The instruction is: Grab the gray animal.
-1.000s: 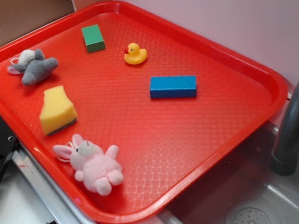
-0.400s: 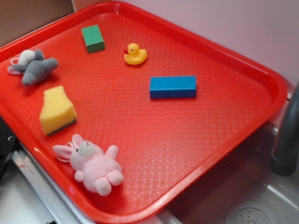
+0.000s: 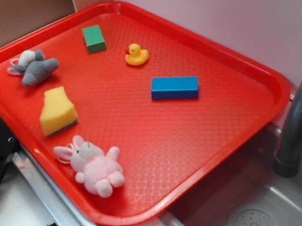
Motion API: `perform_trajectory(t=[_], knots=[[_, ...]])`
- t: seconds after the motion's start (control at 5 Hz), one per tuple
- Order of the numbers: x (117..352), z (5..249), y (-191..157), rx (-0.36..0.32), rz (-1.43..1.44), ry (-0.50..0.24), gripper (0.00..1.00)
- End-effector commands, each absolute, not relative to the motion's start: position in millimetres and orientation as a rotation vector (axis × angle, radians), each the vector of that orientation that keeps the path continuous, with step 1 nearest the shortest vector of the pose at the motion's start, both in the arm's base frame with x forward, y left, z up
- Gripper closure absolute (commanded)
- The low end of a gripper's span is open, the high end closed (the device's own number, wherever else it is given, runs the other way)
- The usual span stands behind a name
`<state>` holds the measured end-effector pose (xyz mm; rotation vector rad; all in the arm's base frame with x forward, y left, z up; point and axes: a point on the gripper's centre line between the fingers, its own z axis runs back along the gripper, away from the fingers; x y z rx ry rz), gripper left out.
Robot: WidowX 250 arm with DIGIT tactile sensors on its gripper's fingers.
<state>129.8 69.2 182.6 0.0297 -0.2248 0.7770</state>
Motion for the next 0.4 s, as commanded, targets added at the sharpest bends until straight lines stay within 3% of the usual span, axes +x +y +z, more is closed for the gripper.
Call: perform_trajectory(t=[0.0, 0.2], knots=[[144, 124, 109, 0.106, 1.204, -0.194, 0.0], [156, 95, 118, 0.093, 1.237, -0.151, 0.0]])
